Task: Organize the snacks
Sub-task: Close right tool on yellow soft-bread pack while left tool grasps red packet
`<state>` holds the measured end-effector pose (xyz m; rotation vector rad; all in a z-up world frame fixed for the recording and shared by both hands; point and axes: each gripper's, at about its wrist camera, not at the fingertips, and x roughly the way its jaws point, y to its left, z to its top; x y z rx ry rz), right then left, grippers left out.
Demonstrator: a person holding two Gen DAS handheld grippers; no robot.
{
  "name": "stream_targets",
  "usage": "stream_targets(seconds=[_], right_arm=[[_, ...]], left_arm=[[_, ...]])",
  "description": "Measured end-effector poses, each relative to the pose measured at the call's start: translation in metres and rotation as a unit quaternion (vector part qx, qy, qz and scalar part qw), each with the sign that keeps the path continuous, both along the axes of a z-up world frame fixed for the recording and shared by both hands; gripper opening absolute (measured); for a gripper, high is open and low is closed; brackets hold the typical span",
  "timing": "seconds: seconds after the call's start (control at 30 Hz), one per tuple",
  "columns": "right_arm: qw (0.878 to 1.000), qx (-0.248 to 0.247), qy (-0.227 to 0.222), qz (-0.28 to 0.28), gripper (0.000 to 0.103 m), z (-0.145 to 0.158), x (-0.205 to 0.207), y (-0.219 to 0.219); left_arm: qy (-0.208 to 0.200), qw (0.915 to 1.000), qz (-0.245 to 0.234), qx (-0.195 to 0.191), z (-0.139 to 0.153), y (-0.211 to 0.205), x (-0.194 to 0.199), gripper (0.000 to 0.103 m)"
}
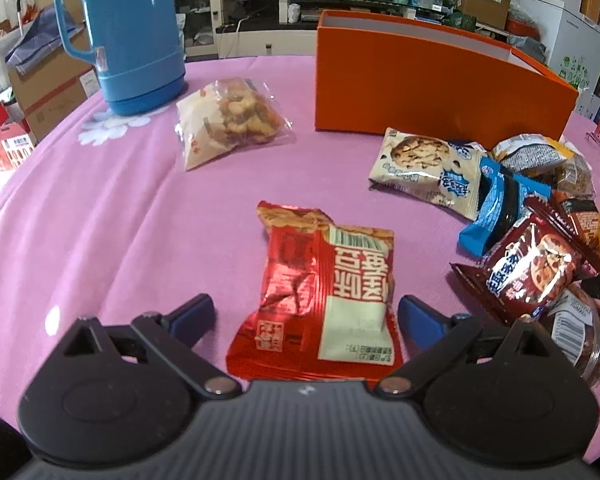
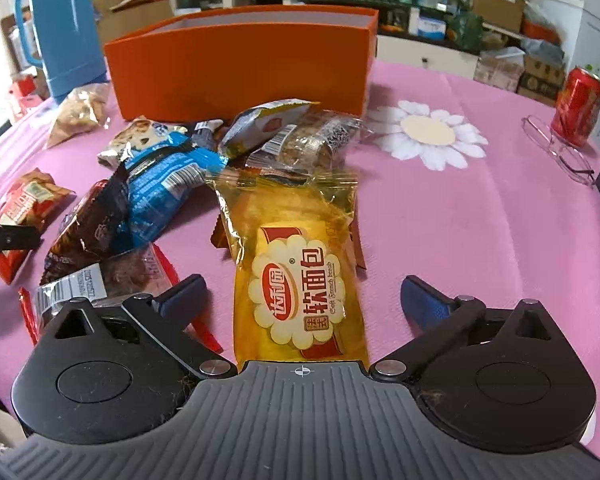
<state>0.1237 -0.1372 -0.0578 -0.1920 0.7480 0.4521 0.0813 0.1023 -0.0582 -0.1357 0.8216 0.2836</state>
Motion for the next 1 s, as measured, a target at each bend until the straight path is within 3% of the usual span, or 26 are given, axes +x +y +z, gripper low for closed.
stream_targets(seconds=[0.13,0.27,0.33,0.37,0.4,0.57,0.73,0.83,0.93,1.0], right_arm=[[1.000,-0.004,0.009,-0.001,0.093,0.002,0.000,0.000],[1.000,-0.003,0.004,0.007,0.080,0.004,-0.004,-0.001],[1.000,0.000,-0.004,0.011,0.062,0.005,-0.006,-0.002],[1.000,0.002,-0.008,0.015,0.031,0.007,-0.007,-0.002],[1.000,0.002,-0.015,0.014,0.015,0.009,-0.008,-0.002],[1.000,0.003,-0.017,0.019,0.014,0.010,-0.010,-0.002],[0.998,0.068,-0.014,0.004,0.014,0.023,-0.010,-0.020],[0.994,0.106,-0.013,-0.020,0.014,0.031,-0.003,-0.033],[0.990,0.137,0.008,-0.037,0.014,0.029,0.008,-0.040],[0.989,0.141,0.028,-0.043,0.014,0.024,0.016,-0.038]], left_arm=[[0.000,1.0000,0.001,-0.001,0.000,0.001,0.000,0.098],[0.000,1.0000,0.002,-0.001,0.000,0.001,0.000,0.097],[-0.001,1.0000,0.002,0.000,0.001,0.000,-0.001,0.093],[-0.004,1.0000,-0.002,-0.001,0.002,-0.001,-0.002,0.083],[-0.010,0.9999,-0.008,-0.005,0.005,-0.002,-0.002,0.075],[-0.019,0.9995,-0.002,-0.025,0.014,0.000,-0.010,0.063],[-0.043,0.9980,0.000,-0.046,0.031,0.009,-0.018,0.057],[-0.056,0.9964,0.000,-0.064,0.039,0.015,-0.017,0.043],[-0.043,0.9975,-0.003,-0.056,0.032,0.015,-0.014,0.046],[-0.029,0.9991,0.000,-0.030,0.025,0.011,-0.014,0.072]])
